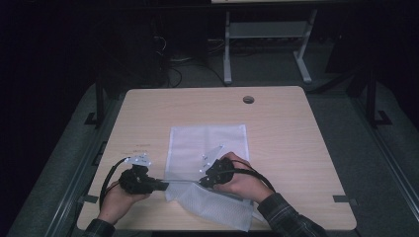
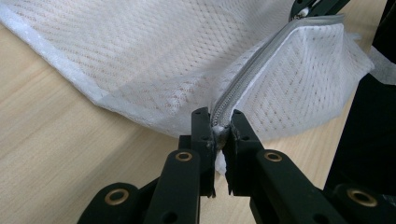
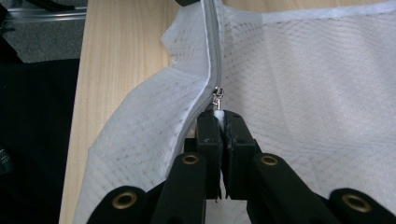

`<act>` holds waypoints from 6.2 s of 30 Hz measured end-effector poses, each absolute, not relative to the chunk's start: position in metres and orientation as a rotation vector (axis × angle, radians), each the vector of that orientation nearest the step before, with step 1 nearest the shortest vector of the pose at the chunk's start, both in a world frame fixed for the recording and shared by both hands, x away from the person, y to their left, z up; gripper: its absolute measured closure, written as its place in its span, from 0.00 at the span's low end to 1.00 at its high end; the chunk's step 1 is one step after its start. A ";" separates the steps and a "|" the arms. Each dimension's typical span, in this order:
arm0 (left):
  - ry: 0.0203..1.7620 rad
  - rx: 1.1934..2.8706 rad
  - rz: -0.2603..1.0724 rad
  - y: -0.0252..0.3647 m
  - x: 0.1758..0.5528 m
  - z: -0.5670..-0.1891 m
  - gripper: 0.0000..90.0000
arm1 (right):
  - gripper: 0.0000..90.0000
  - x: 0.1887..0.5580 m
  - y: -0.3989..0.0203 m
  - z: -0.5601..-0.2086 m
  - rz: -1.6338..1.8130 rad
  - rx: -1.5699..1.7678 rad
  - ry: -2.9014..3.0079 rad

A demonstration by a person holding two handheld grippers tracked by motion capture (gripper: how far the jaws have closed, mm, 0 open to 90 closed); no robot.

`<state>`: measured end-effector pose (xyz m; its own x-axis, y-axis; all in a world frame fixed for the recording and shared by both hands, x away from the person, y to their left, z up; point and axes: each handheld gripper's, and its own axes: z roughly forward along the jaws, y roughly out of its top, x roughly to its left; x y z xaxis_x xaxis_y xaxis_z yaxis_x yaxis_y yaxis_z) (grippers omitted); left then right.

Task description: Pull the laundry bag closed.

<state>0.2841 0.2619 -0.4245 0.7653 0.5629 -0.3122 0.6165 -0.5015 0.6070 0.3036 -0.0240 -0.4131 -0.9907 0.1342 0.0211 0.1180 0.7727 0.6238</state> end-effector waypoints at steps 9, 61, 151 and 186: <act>0.878 2.228 -0.092 0.262 0.284 -0.424 0.92 | 0.96 0.302 -0.033 -0.413 1.031 0.230 2.929; 0.907 2.213 -0.098 0.264 0.285 -0.424 0.92 | 0.96 0.298 -0.059 -0.412 1.022 0.290 2.915; 0.973 2.221 -0.097 0.272 0.288 -0.426 0.93 | 0.96 0.293 -0.112 -0.412 0.986 0.421 2.892; 1.040 2.220 -0.072 0.282 0.289 -0.427 0.93 | 0.96 0.288 -0.132 -0.412 0.952 0.448 2.894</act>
